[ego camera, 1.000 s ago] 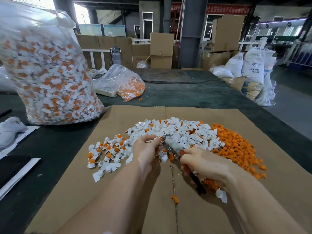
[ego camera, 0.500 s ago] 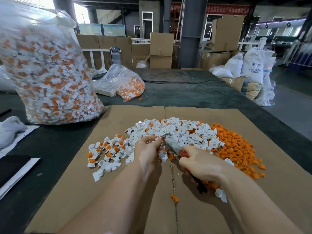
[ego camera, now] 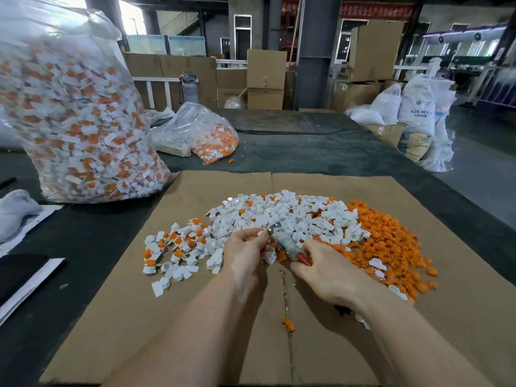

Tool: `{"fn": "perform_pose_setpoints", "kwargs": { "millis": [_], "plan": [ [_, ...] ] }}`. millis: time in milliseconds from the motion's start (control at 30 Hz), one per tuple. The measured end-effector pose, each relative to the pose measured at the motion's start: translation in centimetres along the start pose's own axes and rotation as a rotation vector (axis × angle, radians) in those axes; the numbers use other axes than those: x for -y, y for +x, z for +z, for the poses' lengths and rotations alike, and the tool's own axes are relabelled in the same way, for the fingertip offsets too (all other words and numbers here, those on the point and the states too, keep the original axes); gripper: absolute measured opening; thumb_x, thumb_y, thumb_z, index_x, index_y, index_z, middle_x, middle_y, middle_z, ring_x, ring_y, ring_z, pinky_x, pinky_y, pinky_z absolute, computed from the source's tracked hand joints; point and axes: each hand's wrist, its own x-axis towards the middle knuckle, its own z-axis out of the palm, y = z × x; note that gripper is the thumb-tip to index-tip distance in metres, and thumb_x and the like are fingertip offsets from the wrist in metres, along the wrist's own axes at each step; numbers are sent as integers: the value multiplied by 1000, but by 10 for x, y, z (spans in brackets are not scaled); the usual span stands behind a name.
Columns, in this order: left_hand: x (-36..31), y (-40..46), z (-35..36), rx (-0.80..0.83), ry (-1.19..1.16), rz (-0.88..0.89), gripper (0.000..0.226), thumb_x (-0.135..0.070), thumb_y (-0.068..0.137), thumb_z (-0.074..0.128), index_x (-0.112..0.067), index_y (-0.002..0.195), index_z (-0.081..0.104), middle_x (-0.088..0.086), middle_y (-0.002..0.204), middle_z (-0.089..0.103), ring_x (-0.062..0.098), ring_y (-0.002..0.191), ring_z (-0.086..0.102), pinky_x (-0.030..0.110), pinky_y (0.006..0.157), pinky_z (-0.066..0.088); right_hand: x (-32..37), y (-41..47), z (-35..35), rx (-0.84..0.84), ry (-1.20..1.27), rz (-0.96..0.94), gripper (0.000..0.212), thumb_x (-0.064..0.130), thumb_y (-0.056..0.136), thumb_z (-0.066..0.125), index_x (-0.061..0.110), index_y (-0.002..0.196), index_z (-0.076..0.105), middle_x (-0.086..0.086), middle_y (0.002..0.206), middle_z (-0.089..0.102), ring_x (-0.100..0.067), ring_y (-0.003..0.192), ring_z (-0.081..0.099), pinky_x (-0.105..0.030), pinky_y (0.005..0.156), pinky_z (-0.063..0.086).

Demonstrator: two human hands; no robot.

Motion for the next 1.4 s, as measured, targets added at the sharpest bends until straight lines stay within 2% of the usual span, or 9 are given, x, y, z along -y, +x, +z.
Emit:
{"fn": "perform_pose_setpoints", "kwargs": {
  "millis": [100, 167, 333, 467, 667, 800, 900, 1200, 1400],
  "plan": [
    [-2, -2, -4, 1, -12, 43, 6, -1, 89, 60, -3, 94, 59, 9, 68, 59, 8, 46, 57, 21, 46, 49, -9, 0, -2, -36, 154, 49, 23, 43, 85, 61, 26, 89, 47, 10, 84, 52, -4, 67, 52, -19, 54, 35],
    [-1, -4, -9, 11, 54, 98, 7, -3, 88, 62, -6, 95, 61, 9, 69, 61, 8, 50, 60, 22, 50, 51, -18, 3, -4, -128, 113, 78, 29, 46, 83, 63, 24, 95, 48, 10, 89, 52, -6, 73, 54, -20, 58, 38],
    [7, -11, -13, 90, 452, 304, 21, -13, 94, 55, -18, 110, 68, -2, 100, 67, 5, 88, 60, 16, 78, 42, -45, 17, 0, -376, -343, 179, 52, 56, 83, 58, 19, 118, 49, -4, 119, 52, -22, 116, 42, -34, 94, 39],
    [10, -13, -15, 107, 670, 386, 26, -18, 97, 50, -24, 118, 65, -6, 125, 58, 7, 121, 47, 12, 93, 28, -56, 24, 2, -424, -480, 203, 64, 67, 82, 47, 20, 126, 46, -4, 126, 49, -23, 122, 39, -36, 97, 35],
    [14, -11, -19, 112, 725, 413, 24, -22, 97, 50, -28, 116, 63, -3, 108, 65, 8, 105, 55, 5, 73, 35, -54, 23, 5, -455, -678, 215, 63, 66, 87, 35, 23, 131, 46, -4, 133, 46, -24, 127, 37, -42, 108, 23],
    [14, -11, -17, 107, 709, 423, 20, -19, 94, 55, -25, 109, 67, -13, 96, 64, -1, 92, 55, -4, 69, 33, -33, 22, 25, -716, -419, -269, 25, 18, 80, 72, 13, 104, 67, -9, 100, 64, -28, 95, 59, -46, 86, 45],
    [13, -12, -17, 151, 708, 450, 18, -17, 92, 58, -21, 105, 70, -13, 101, 65, 2, 101, 57, 7, 84, 37, -20, 18, 46, -672, -210, -532, 15, 2, 76, 72, 9, 89, 70, -6, 82, 64, -25, 78, 61, -38, 68, 54],
    [15, -21, -17, 280, 739, 511, 35, -7, 81, 70, -34, 104, 64, -25, 93, 61, -14, 78, 53, 1, 72, 39, -21, 19, 59, -726, -7, -444, 9, -2, 79, 70, 4, 85, 69, -6, 80, 67, -20, 78, 64, -27, 71, 52],
    [16, -23, -17, 241, 767, 532, 34, -8, 82, 70, -25, 111, 66, -16, 94, 63, -4, 80, 53, 4, 74, 40, -23, 16, 58, -722, 13, -440, 15, -4, 80, 67, 4, 92, 71, -6, 86, 68, -18, 85, 64, -24, 79, 50]
  ]
}}
